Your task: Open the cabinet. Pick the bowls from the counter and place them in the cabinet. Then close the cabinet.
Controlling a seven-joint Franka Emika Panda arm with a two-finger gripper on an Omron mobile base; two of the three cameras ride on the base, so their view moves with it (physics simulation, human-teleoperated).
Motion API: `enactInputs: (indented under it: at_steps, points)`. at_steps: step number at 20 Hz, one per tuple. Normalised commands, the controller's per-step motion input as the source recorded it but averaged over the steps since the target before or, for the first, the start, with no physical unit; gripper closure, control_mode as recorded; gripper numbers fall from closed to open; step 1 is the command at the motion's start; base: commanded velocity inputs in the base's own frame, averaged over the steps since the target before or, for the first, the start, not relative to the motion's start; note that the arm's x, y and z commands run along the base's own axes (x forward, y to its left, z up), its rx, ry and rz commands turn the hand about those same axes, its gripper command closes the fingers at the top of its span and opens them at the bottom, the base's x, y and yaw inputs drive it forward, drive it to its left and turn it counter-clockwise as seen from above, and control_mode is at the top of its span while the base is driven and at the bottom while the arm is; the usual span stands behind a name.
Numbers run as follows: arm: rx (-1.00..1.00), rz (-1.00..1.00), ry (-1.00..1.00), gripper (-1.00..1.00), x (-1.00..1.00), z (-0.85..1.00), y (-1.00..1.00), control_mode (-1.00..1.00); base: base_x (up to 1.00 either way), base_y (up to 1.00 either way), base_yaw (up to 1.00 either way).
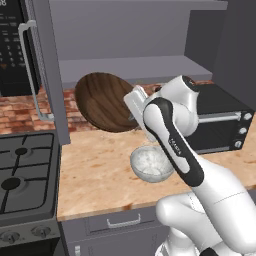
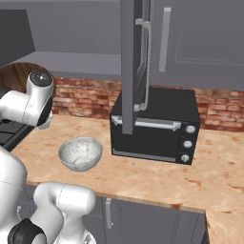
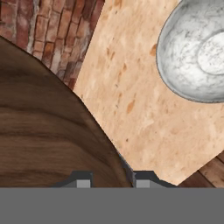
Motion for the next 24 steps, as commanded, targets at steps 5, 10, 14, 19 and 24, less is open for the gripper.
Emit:
enactInputs:
  at_steps: [5,10,14,19,24]
  points:
    - [0.0,0.0,0.0,1.0,0.0,0.3,0.0,-1.0,0.0,0.0,0.0]
    - [0.0,0.0,0.0,1.0,0.0,0.34,0.0,-1.0,0.0,0.0,0.0]
    - [0.0,0.0,0.0,1.0,0.0,0.31,0.0,-1.0,0.0,0.0,0.0]
    - [0.0,-0.01,0.03,1.0,0.0,0.34,0.0,-1.0,0.0,0.0,0.0]
    - [0.0,0.0,0.06,1.0,0.04,0.25,-0.07,-1.0,0.0,0.0,0.0]
